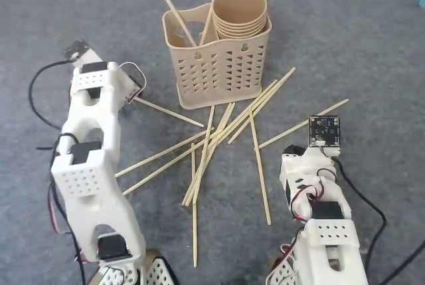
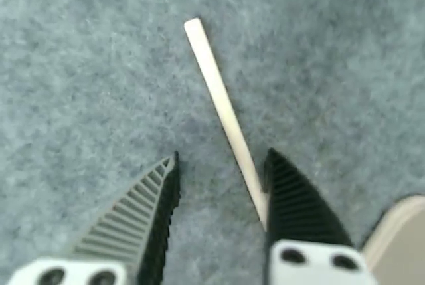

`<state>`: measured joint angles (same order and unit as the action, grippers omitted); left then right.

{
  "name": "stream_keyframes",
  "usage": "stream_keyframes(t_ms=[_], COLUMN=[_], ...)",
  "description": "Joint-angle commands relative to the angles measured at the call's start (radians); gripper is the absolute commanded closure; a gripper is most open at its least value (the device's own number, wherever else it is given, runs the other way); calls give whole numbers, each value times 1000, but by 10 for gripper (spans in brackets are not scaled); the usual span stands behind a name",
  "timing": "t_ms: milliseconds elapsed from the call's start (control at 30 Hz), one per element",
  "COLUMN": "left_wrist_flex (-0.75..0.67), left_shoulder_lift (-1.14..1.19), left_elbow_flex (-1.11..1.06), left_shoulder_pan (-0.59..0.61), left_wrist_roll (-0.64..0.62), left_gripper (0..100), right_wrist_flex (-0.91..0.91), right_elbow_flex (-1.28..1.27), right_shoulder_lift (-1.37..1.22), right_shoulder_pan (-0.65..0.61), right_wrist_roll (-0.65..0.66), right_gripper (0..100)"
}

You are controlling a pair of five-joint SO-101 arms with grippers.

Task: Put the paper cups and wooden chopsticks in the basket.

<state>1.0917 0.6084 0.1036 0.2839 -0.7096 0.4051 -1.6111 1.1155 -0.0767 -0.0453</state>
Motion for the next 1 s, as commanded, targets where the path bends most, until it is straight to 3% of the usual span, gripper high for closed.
stream_keyframes(t_ms=[0, 233, 433, 667, 967], left_wrist_flex=[40, 120, 163, 152, 34], left_shoulder_lift=[-6, -51, -245, -519, -733], left_elbow_flex=[31, 31, 31, 33, 30], left_shoulder_pan=[-48, -71, -64, -74, -72], left_wrist_roll=[14, 49, 61, 115, 298], left_gripper=[1000, 990, 990, 989, 989], right_wrist_flex=[8, 8, 8, 8, 8], right_elbow_flex=[17, 17, 17, 17, 17], right_shoulder_lift=[18, 18, 18, 18, 18], right_shoulder_pan=[10, 10, 10, 10, 10], right_wrist_roll=[15, 15, 15, 15, 15], right_gripper=[972, 972, 972, 972, 972])
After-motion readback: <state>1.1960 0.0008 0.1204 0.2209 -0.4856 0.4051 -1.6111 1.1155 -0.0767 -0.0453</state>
